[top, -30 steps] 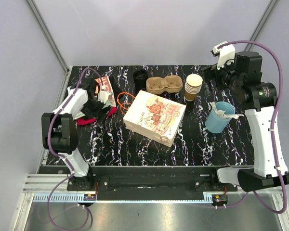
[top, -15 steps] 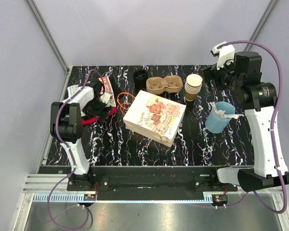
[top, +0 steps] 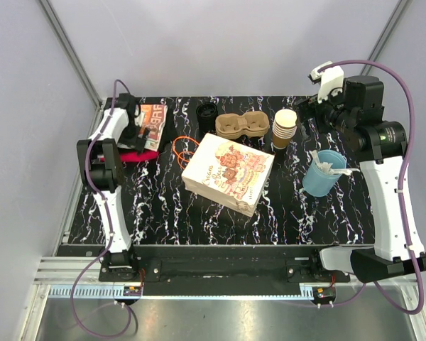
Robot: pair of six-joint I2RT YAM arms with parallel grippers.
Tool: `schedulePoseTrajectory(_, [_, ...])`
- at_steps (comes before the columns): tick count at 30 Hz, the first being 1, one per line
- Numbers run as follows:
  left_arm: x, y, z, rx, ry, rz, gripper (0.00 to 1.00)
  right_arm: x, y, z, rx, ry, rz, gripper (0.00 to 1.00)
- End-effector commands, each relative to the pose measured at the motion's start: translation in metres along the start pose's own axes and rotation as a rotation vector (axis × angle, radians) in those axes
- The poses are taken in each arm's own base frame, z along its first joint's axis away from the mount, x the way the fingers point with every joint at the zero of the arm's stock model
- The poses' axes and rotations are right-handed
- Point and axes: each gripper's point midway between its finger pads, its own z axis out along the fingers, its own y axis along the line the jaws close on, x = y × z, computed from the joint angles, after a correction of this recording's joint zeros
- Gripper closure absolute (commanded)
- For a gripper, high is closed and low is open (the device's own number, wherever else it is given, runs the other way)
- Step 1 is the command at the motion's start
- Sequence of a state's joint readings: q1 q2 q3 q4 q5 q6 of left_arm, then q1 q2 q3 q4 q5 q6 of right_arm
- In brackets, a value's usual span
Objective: Pack the takeout coffee
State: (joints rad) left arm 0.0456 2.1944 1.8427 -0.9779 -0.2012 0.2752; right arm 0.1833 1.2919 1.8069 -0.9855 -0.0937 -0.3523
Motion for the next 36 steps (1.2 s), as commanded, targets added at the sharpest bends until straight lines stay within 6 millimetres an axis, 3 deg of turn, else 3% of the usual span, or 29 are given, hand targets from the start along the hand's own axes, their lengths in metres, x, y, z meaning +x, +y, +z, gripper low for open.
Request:
schedulePoseTrajectory(1, [-0.038,0.044,-0.013,-0.114,-0.084,-0.116,0.01,-0.008,0.002,-0.001,-0.007,-0.027,-0.009,0.0])
schedulePoseTrajectory(4, [-0.045,0.047,-0.017,-0.12,-0.099,-0.122,0.01,-0.008,0.003,-0.001,-0.007,-0.028,-0.012,0.0])
schedulePoseTrajectory(7, [-0.035,0.034,-0.027,-0.058,-0.108,-0.118,0.01,-0.006,0.002,-0.003,0.0,-0.024,-0.014,0.0])
schedulePoseTrajectory(8, [-0.036,0.03,-0.043,-0.031,-0.15,-0.12,0.01,-0.004,0.002,-0.002,0.002,-0.019,-0.015,0.0])
schedulePoseTrajectory(9, [-0.022,0.021,-0.04,-0.004,-0.127,-0.107,0.01,-0.004,0.001,-0.002,0.005,-0.018,-0.016,0.0])
schedulePoseTrajectory(10, [-0.021,0.018,-0.06,0.007,-0.172,-0.101,0.01,-0.003,0.001,-0.001,0.005,-0.015,-0.018,0.0])
schedulePoseTrajectory(12, [-0.01,0.002,-0.067,0.043,-0.192,-0.071,0.01,-0.003,0.002,-0.001,0.004,-0.015,-0.018,0.0])
schedulePoseTrajectory(13, [-0.013,-0.002,-0.089,0.039,-0.25,-0.054,0.01,-0.004,0.002,0.0,0.0,-0.018,-0.014,0.0])
schedulePoseTrajectory(16, [-0.022,-0.005,-0.116,0.012,-0.348,-0.027,0.01,-0.007,0.004,-0.001,-0.01,-0.027,-0.003,0.0])
schedulePoseTrajectory(19, [-0.047,-0.017,-0.129,-0.036,-0.404,0.015,0.01,-0.009,0.005,-0.002,-0.013,-0.035,0.004,0.0])
schedulePoseTrajectory(24, [-0.083,-0.031,-0.112,-0.114,-0.38,0.07,0.01,-0.008,0.002,-0.008,0.007,-0.038,-0.001,0.0])
schedulePoseTrajectory(25, [-0.086,-0.034,-0.09,-0.13,-0.334,0.083,0.01,-0.008,0.002,-0.009,0.011,-0.039,-0.004,0.0])
schedulePoseTrajectory(26, [-0.1,-0.031,-0.094,-0.146,-0.357,0.071,0.01,-0.007,0.002,-0.009,0.011,-0.035,-0.005,0.0])
schedulePoseTrajectory(27, [-0.103,-0.038,-0.071,-0.147,-0.316,0.089,0.01,-0.007,0.001,-0.011,0.017,-0.039,-0.006,0.0])
schedulePoseTrajectory(29, [-0.116,-0.034,-0.066,-0.177,-0.316,0.086,0.01,-0.006,0.001,-0.011,0.018,-0.037,-0.007,0.0])
schedulePoseTrajectory(30, [-0.116,-0.039,-0.048,-0.18,-0.282,0.102,0.01,-0.006,0.0,-0.011,0.02,-0.038,-0.009,0.0])
schedulePoseTrajectory(36, [-0.121,-0.037,-0.02,-0.242,-0.247,0.12,0.01,-0.003,-0.001,-0.009,0.025,-0.027,-0.016,0.0])
